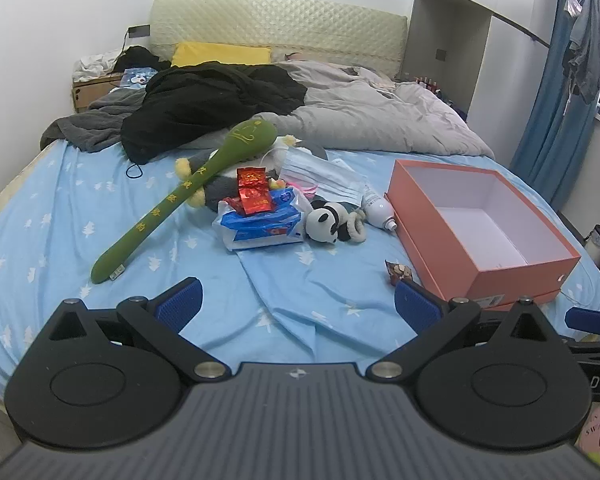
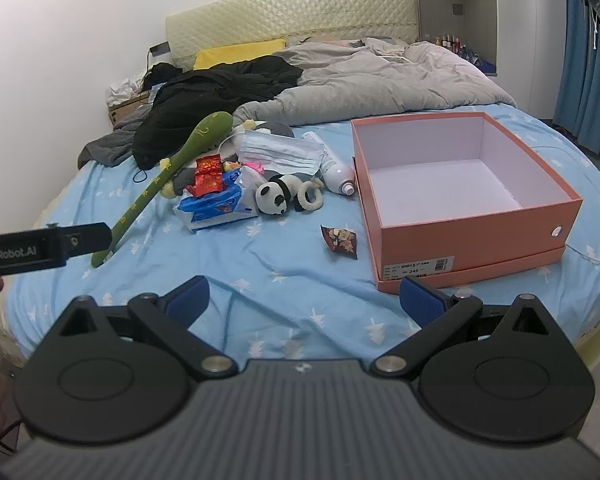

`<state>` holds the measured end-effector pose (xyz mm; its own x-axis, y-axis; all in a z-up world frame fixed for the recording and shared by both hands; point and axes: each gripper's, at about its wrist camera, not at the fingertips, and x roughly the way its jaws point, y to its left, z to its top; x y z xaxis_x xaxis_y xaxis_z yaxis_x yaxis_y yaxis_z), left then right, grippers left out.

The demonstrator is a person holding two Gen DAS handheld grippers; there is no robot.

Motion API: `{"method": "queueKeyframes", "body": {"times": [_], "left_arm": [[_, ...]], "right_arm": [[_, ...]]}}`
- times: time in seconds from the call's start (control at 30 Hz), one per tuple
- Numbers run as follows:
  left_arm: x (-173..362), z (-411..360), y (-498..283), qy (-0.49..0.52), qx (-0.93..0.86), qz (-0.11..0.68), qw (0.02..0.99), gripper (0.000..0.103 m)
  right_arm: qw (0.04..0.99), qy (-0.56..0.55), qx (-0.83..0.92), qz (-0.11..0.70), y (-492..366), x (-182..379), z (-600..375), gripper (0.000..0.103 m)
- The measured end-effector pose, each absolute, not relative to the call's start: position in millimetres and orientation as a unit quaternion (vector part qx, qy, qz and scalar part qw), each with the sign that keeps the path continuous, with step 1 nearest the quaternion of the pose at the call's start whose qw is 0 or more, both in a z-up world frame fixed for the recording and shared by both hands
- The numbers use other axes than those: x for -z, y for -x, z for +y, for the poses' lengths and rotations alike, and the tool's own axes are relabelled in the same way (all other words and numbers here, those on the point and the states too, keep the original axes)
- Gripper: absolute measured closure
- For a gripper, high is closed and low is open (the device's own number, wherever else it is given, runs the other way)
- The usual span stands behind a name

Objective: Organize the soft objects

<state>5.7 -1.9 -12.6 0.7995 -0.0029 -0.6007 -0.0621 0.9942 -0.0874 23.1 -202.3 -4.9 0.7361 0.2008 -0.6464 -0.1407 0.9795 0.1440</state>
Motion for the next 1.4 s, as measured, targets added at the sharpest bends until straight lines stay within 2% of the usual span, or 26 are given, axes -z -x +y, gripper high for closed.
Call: {"method": "queueKeyframes", "body": {"times": [0.53, 1.1, 1.4], "left_arm": [[25, 0, -16, 0.053, 0.004, 0.334, 0.941, 0.0], [35, -8, -21, 0.044, 0.034, 0.314, 0.948, 0.0], [44, -12, -34, 0.042, 0.045, 0.332, 0.941, 0.0]], "right_arm": [[0.931, -0.041, -0.094, 0.35, -20, 10, -202, 0.0], [0.92, -0.069, -0.093, 0.374, -25, 24, -206, 0.0], [0.93, -0.044, -0.093, 0.352, -23, 28, -200, 0.001]]}}
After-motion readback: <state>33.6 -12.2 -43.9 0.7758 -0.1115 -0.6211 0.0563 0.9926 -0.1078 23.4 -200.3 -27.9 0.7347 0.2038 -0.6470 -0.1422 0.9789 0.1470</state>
